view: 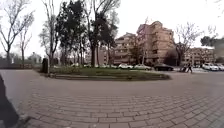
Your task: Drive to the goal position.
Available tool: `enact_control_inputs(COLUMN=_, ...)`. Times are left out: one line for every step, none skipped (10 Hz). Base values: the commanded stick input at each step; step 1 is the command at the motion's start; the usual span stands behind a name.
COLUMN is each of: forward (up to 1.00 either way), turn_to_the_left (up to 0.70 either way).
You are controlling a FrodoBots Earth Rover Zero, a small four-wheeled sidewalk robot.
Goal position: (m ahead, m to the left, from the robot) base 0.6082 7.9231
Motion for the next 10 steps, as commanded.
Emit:
enact_control_inputs(forward=0.00, turn_to_the_left=0.00)
enact_control_inputs(forward=0.00, turn_to_the_left=0.00)
enact_control_inputs(forward=0.00, turn_to_the_left=0.00)
enact_control_inputs(forward=0.00, turn_to_the_left=0.00)
enact_control_inputs(forward=0.00, turn_to_the_left=0.40)
enact_control_inputs(forward=0.00, turn_to_the_left=0.45)
enact_control_inputs(forward=0.00, turn_to_the_left=0.45)
enact_control_inputs(forward=0.00, turn_to_the_left=0.45)
enact_control_inputs(forward=0.00, turn_to_the_left=0.45)
enact_control_inputs(forward=0.00, turn_to_the_left=0.45)
